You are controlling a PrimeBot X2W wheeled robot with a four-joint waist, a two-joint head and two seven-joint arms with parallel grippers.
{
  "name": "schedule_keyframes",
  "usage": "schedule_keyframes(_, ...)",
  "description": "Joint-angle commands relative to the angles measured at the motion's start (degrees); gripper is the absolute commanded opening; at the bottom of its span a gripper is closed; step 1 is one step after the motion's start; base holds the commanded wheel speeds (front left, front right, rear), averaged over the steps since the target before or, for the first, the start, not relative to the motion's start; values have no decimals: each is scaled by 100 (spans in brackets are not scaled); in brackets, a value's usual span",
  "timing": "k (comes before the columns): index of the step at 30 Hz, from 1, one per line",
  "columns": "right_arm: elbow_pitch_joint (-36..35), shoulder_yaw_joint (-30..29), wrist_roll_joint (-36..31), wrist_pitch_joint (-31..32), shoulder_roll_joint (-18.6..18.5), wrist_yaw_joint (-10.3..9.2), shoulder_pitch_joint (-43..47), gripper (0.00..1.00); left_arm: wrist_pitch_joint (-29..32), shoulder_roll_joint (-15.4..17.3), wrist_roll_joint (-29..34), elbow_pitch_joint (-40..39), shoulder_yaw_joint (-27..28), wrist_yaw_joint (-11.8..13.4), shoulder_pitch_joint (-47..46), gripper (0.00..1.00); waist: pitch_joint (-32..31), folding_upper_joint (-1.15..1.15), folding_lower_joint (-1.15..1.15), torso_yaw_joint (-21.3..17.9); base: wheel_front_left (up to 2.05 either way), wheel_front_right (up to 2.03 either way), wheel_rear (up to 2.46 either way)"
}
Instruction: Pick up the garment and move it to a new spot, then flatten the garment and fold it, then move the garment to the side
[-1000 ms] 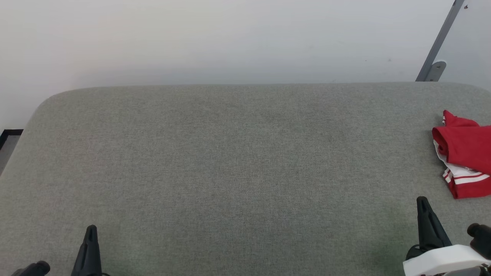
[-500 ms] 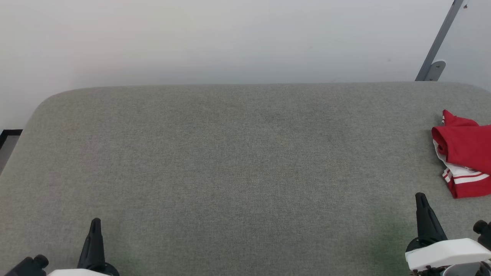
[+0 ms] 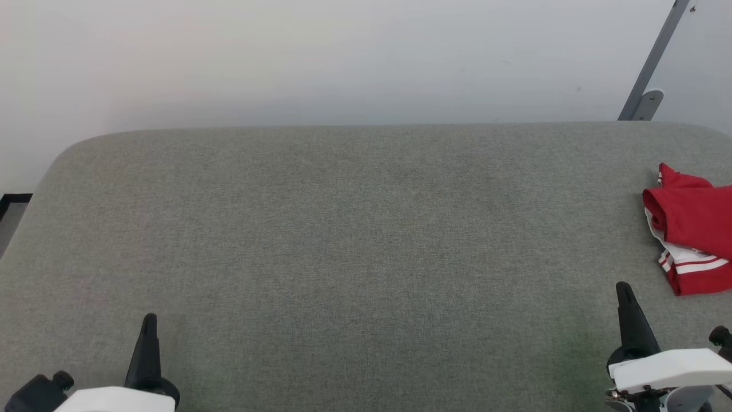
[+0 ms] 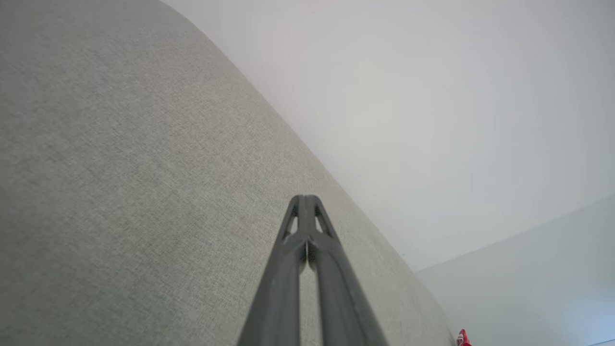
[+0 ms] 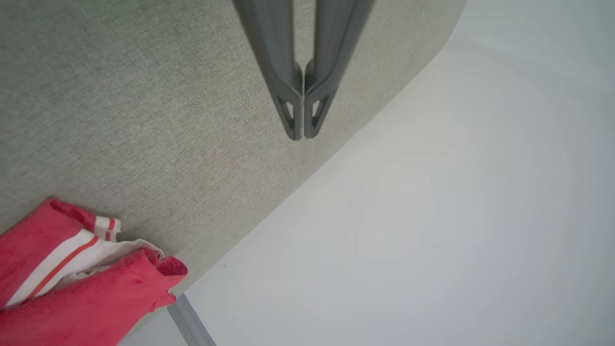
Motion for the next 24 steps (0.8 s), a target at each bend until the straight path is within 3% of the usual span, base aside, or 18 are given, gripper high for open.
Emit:
schedule_keyframes(1, -47, -24, 166, 57, 3, 1, -161, 0, 40, 17, -139, -41, 37, -11, -171, 0, 0, 0, 0, -1, 0, 0, 0)
schedule_keyframes(24, -24, -45, 1579, 452, 85, 1, -309, 0, 434, -119, -1391, 73, 53, -17, -477, 0, 5, 0, 0, -22, 0, 0, 0)
